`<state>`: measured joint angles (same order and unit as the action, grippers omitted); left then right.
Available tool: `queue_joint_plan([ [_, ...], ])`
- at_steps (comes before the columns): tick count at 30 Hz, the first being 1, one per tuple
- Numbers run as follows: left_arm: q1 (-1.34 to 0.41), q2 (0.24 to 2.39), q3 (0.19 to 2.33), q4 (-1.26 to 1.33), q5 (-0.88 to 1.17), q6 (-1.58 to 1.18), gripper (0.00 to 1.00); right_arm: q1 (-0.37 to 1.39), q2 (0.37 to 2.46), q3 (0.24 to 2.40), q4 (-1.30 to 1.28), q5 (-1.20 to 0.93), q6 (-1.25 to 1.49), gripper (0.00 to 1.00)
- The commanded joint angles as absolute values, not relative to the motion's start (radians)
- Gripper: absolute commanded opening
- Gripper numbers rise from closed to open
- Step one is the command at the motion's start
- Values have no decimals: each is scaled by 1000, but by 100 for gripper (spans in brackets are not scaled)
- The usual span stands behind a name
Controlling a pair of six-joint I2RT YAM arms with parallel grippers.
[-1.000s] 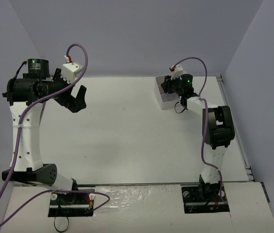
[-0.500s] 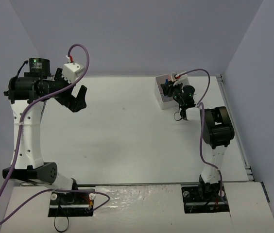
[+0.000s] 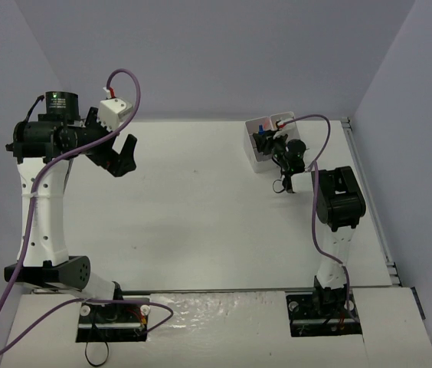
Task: Sort the stationery into containers
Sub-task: Pick up the stationery from the storage box.
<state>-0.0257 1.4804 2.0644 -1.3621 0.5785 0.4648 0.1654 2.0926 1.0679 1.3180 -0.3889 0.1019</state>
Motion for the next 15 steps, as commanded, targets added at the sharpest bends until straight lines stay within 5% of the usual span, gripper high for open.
queue_joint_plan([
  [1, -20, 1478, 2110, -1440, 593, 476, 97, 170, 2083, 1084, 1521, -397, 91, 0],
  [15, -20, 1480, 2117, -1445, 575, 476, 97, 181, 2110, 1133, 1564, -359, 36, 0],
])
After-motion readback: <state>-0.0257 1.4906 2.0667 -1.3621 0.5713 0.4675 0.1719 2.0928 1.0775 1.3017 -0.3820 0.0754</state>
